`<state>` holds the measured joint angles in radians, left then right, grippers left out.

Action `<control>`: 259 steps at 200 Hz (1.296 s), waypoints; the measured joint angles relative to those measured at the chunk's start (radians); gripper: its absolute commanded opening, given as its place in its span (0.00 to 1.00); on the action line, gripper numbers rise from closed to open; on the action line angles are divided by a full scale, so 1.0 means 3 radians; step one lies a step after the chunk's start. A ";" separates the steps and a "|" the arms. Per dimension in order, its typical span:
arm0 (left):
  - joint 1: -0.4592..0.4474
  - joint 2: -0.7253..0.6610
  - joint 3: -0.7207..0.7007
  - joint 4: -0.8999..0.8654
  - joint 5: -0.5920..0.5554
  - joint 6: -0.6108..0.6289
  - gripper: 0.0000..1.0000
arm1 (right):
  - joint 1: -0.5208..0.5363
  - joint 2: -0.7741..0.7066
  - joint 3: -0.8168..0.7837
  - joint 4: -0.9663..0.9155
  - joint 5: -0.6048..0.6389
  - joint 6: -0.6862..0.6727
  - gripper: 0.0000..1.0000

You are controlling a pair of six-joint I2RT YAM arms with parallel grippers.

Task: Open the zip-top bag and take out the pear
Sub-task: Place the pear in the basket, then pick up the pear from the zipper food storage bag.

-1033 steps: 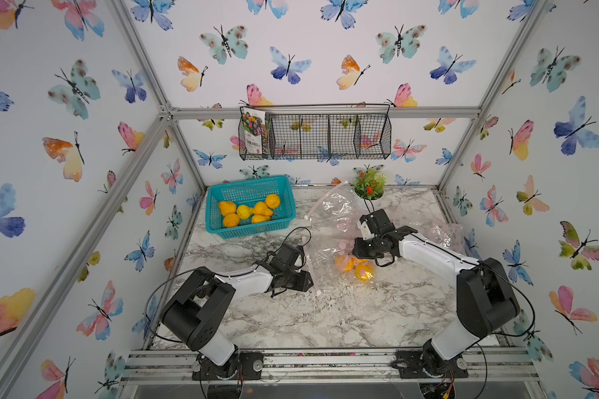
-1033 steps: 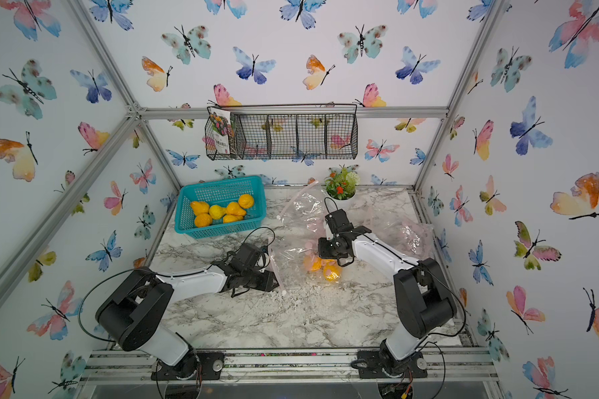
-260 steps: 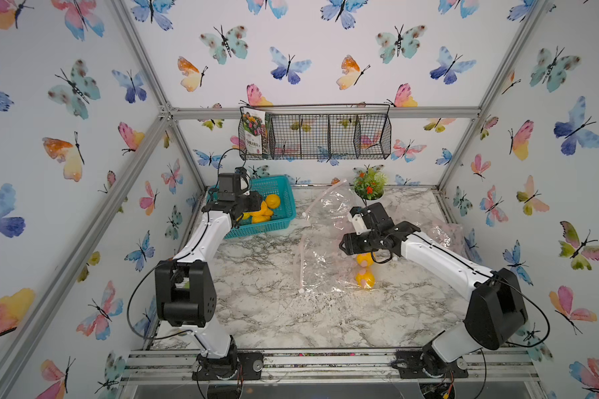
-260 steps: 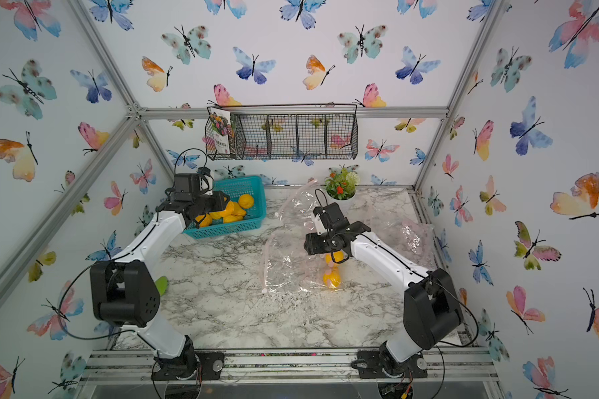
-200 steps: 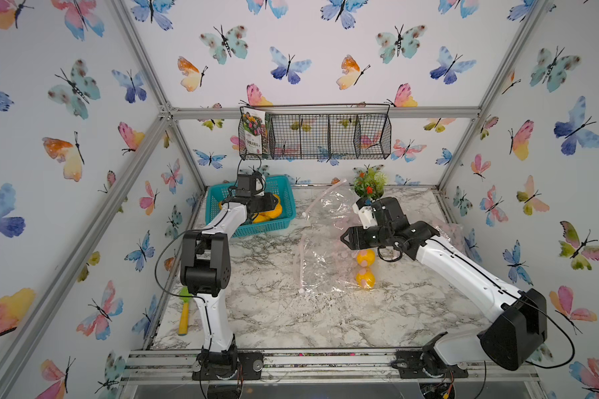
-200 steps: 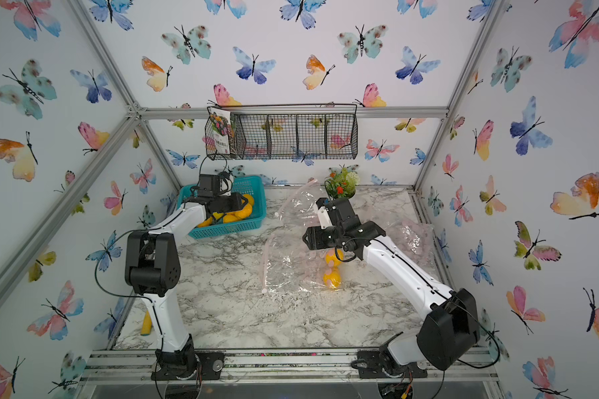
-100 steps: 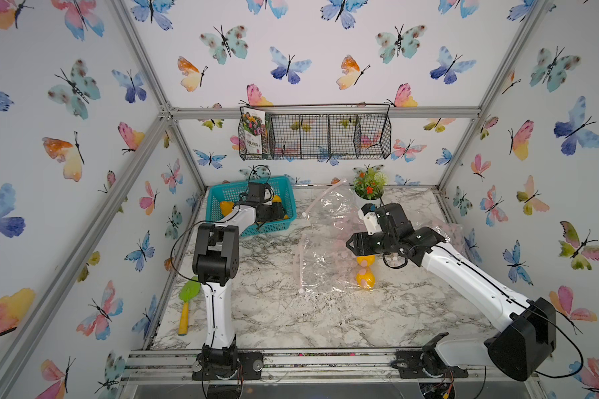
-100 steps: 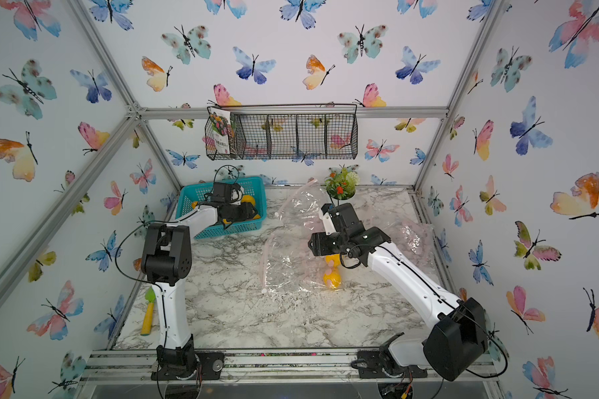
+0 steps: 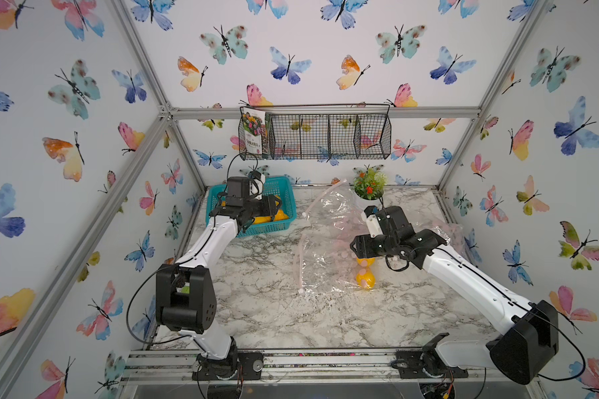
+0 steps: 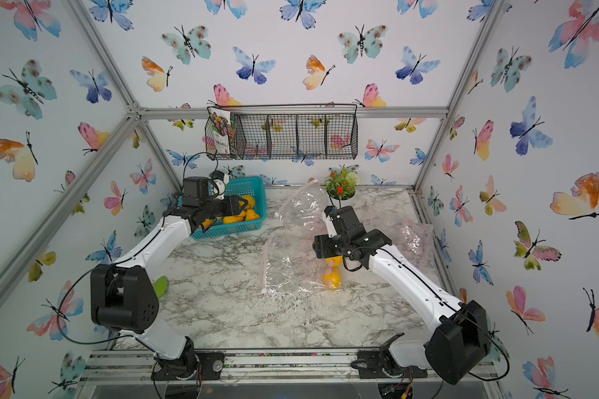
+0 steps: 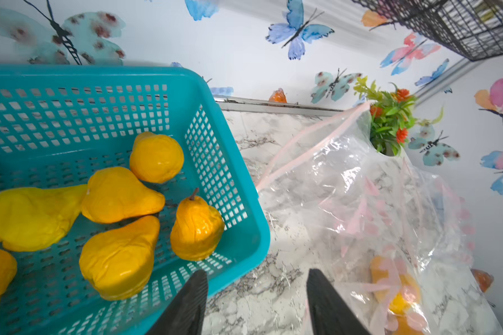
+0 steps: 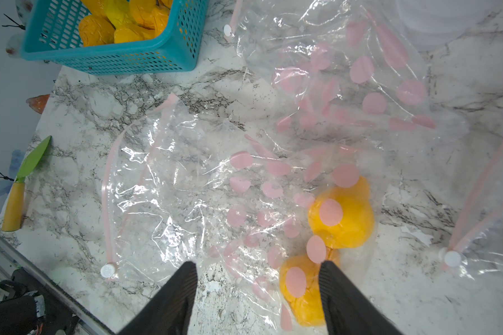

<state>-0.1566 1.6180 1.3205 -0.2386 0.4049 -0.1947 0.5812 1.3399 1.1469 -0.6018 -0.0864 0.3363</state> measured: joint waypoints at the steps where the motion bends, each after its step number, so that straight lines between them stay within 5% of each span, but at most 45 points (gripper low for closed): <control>1: -0.0004 -0.0046 -0.0048 -0.0009 0.0013 -0.0001 0.49 | 0.0000 0.0001 -0.0001 0.0000 0.0000 0.0000 0.71; 66: -0.0175 -0.0977 -0.1464 -0.0009 0.0393 -0.0131 0.34 | -0.0136 0.0069 -0.0214 0.0198 -0.0008 0.0076 0.70; 100: -0.0544 -0.1266 -0.1947 0.0089 0.0467 -0.0315 0.33 | -0.0317 0.0116 -0.0445 0.0331 -0.0076 0.0186 0.70; 156: -0.1143 -0.1097 -0.2065 0.0472 0.0439 -0.0577 0.32 | -0.0702 0.0098 -0.0917 0.0477 -0.0228 0.0273 0.71; 204: -0.1216 -0.0893 -0.2059 0.0603 0.0247 -0.0662 0.34 | -0.0829 0.0075 -0.0974 0.0567 -0.0254 0.0272 0.71; 259: -0.1204 -0.1528 -0.2045 0.0500 -0.0351 -0.0676 0.38 | -0.0872 0.0071 -0.0973 0.0582 -0.0319 0.0239 0.71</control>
<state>-0.5179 1.1595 0.7071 -0.0887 0.2996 -0.3977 0.3195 1.3613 0.8551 -0.4271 -0.1822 0.4080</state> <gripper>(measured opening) 0.384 0.707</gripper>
